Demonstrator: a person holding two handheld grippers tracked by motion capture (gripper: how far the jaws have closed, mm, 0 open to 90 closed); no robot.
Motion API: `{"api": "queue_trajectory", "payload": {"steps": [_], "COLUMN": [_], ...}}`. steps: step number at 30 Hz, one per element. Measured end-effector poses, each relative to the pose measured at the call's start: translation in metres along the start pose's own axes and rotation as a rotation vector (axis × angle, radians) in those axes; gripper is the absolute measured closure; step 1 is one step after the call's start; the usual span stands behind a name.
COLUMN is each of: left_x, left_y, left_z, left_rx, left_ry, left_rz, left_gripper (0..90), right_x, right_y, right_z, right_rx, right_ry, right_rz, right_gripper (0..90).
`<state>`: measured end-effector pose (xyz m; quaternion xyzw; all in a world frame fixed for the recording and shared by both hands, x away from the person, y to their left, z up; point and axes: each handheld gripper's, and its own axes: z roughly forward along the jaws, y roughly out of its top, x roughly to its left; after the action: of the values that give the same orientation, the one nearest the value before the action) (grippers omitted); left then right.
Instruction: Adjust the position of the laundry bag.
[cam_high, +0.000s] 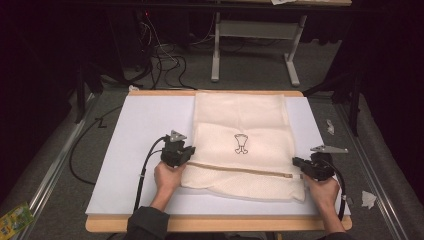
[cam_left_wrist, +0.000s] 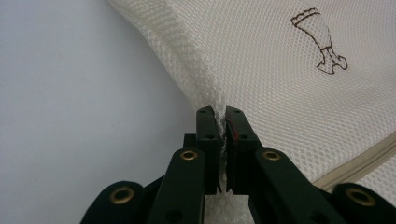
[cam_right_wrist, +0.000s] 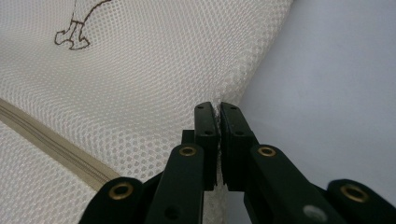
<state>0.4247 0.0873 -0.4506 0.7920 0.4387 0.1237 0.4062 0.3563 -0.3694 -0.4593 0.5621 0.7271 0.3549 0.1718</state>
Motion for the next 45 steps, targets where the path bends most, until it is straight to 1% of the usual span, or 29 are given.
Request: {"api": "queue_trajectory", "payload": {"steps": [1,3,5,12,13,14,15,16,17,20,24,27,30,33,34,35,36,37,38,39,41,44,45], "left_x": [0.002,0.003,0.004,0.011,0.013,0.015,0.016,0.017,0.018,0.020,0.027,0.030,0.031,0.033,0.033,0.033,0.032,0.031,0.031,0.032,0.032,0.032,0.032], "left_y": [-0.001,-0.002,-0.002,-0.007,-0.008,-0.009,-0.010,-0.011,-0.012,-0.015,-0.021,-0.024,-0.026,-0.029,-0.030,-0.031,-0.033,-0.036,-0.036,-0.037,-0.037,-0.038,-0.039], "left_z": [-0.001,-0.002,-0.005,-0.013,-0.015,-0.016,-0.017,-0.019,-0.021,-0.024,-0.029,-0.031,-0.034,-0.035,-0.034,-0.034,-0.033,-0.031,-0.031,-0.032,-0.031,-0.030,-0.029], "left_rx": [0.006,0.007,0.005,-0.001,0.000,-0.002,-0.002,0.001,0.000,-0.005,-0.009,-0.005,-0.003,-0.005,0.000,0.004,0.013,0.026,0.026,0.025,0.032,0.037,0.036], "left_ry": [0.004,0.005,0.007,0.015,0.016,0.019,0.020,0.023,0.031,0.034,0.039,0.043,0.055,0.061,0.076,0.092,0.103,0.122,0.122,0.122,0.124,0.127,0.131], "left_rz": [0.003,0.002,0.002,-0.002,-0.006,-0.010,-0.013,-0.012,-0.010,-0.013,-0.029,-0.042,-0.037,-0.040,-0.033,-0.024,-0.018,-0.005,-0.005,-0.007,-0.003,0.002,0.006], "left_gripper": [85.7,85.7,85.7,85.7,85.7,85.7,85.7,85.7,85.7,85.6,85.5,85.5,85.4,85.1,85.1,84.4,84.2,83.9,83.9,83.9,83.6,83.2,81.7], "right_x": [0.001,0.002,0.005,0.013,0.016,0.016,0.019,0.019,0.022,0.025,0.031,0.036,0.039,0.042,0.042,0.043,0.045,0.047,0.047,0.048,0.050,0.050,0.050], "right_y": [0.000,0.000,0.000,0.004,0.005,0.005,0.006,0.006,0.008,0.008,0.009,0.009,0.009,0.009,0.009,0.008,0.008,0.007,0.007,0.007,0.006,0.006,0.006], "right_z": [0.001,0.002,0.003,0.006,0.007,0.007,0.009,0.009,0.010,0.012,0.015,0.018,0.019,0.022,0.022,0.023,0.025,0.026,0.026,0.027,0.027,0.028,0.028], "right_rx": [-0.011,-0.012,-0.014,-0.012,-0.011,-0.011,-0.012,-0.012,-0.008,-0.013,-0.011,-0.010,-0.017,-0.018,-0.018,-0.006,0.004,0.010,0.010,0.008,0.011,0.006,0.010], "right_ry": [0.006,0.012,0.017,0.035,0.041,0.041,0.047,0.047,0.052,0.060,0.074,0.084,0.086,0.095,0.095,0.102,0.101,0.097,0.097,0.094,0.090,0.091,0.087], "right_rz": [0.002,0.010,0.008,-0.006,-0.011,-0.011,-0.011,-0.011,-0.019,-0.023,-0.034,-0.034,-0.038,-0.046,-0.046,-0.044,-0.051,-0.057,-0.057,-0.070,-0.062,-0.059,-0.058], "right_gripper": [87.6,87.7,87.7,87.7,87.7,87.7,87.7,87.7,87.7,87.7,87.6,87.6,87.6,87.5,87.5,87.2,87.1,87.1,87.1,87.1,86.7,86.2,85.3]}}
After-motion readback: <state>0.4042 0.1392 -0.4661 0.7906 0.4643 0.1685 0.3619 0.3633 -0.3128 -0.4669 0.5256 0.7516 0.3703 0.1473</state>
